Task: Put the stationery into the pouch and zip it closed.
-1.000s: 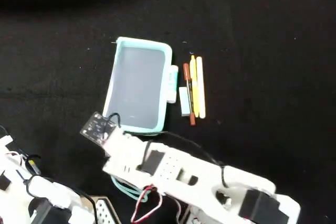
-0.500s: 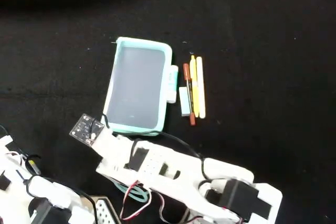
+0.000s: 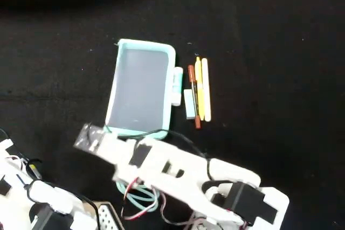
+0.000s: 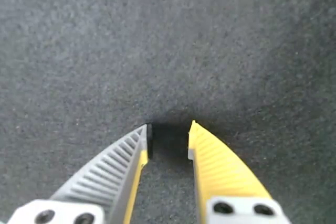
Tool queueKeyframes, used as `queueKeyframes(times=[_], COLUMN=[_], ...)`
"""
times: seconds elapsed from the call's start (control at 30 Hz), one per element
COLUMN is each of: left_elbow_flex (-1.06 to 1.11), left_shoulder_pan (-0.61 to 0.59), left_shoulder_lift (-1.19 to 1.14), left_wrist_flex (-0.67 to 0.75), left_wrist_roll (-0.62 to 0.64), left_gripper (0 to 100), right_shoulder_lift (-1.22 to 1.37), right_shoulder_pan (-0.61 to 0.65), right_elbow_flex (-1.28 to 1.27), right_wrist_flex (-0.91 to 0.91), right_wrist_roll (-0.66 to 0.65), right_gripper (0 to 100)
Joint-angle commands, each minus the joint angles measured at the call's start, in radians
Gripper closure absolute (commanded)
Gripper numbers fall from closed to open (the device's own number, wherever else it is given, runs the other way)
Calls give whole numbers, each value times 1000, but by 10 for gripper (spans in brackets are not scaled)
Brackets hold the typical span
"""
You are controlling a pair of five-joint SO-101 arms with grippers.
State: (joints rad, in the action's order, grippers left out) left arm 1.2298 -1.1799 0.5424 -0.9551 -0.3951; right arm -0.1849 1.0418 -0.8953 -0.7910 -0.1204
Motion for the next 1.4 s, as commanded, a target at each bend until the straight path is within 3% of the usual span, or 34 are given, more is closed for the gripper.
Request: queueKeyframes(times=[0.0,0.1,0.27,0.53,0.77,1.07,1.17,1.3,1.37], left_elbow_flex=[27,27,27,27,27,27,27,27,27], left_shoulder_pan=[30,30,30,30,30,30,30,30,30], left_shoulder_lift=[-12,-12,-12,-12,-12,-12,-12,-12,-12], left_wrist_flex=[15,15,15,15,15,15,15,15,15], left_wrist_roll=[-6,-6,-6,-6,-6,-6,-6,-6,-6], left_gripper=[852,852,852,852,852,852,852,852,852], right_shoulder_lift=[-2,-4,-4,7,87,263,340,386,374], right_shoulder_pan=[-72,-58,28,57,55,51,6,-100,-137], right_elbow_flex=[21,51,107,128,88,280,341,372,352], right_wrist_flex=[-41,-46,-46,32,170,-80,-203,-281,-318], right_wrist_roll=[-12,-9,52,209,244,232,146,-21,-81], right_gripper=[979,936,763,747,747,752,795,984,975])
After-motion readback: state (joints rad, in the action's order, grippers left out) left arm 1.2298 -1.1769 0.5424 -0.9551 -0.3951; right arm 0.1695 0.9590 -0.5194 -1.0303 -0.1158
